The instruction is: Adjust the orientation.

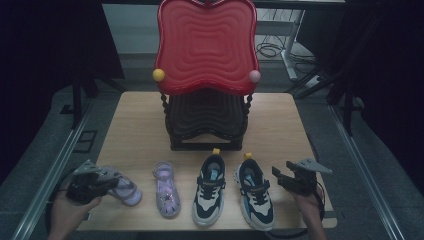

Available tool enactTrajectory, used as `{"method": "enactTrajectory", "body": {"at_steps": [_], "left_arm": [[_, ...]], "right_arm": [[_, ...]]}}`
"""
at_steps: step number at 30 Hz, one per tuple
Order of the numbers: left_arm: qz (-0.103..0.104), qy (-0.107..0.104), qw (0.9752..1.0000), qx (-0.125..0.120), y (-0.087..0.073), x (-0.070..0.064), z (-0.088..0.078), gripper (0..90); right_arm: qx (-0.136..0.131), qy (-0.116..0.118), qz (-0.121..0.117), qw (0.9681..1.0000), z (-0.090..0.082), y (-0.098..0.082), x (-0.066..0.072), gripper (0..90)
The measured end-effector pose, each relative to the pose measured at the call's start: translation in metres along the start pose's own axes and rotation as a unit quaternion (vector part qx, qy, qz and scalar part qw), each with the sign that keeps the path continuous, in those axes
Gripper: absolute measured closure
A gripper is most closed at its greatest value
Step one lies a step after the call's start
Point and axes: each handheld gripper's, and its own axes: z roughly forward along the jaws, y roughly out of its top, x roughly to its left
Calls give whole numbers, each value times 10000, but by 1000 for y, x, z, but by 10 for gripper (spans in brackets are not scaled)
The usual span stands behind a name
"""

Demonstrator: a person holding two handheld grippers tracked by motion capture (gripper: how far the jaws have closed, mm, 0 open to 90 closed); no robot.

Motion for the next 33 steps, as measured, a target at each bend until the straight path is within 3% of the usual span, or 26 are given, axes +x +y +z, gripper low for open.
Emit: {"method": "enactTrajectory", "body": {"at_steps": [3,4,7,11,14,19,33], "left_arm": [[-184,95,9998,-41,-10,12,-6,892],[-342,258,9991,-46,-20,22,-10,893],[-567,411,9975,-22,-33,36,-11,893],[-792,538,9954,102,-42,51,-1,894],[-967,557,9933,303,-47,66,18,895],[-959,586,9930,367,-39,72,36,895],[-881,477,9941,428,-13,87,50,896]], "right_arm": [[6,-6,10,10000,0,0,-1,348],[6,-12,7,10000,0,0,-1,348],[1,-24,19,10000,0,0,-1,348],[5,-40,13,10000,0,0,-2,348],[22,-38,-4,10000,1,0,-1,348],[33,-52,-11,10000,1,-1,-2,348],[8,-58,3,10000,0,-1,-2,348]]}}
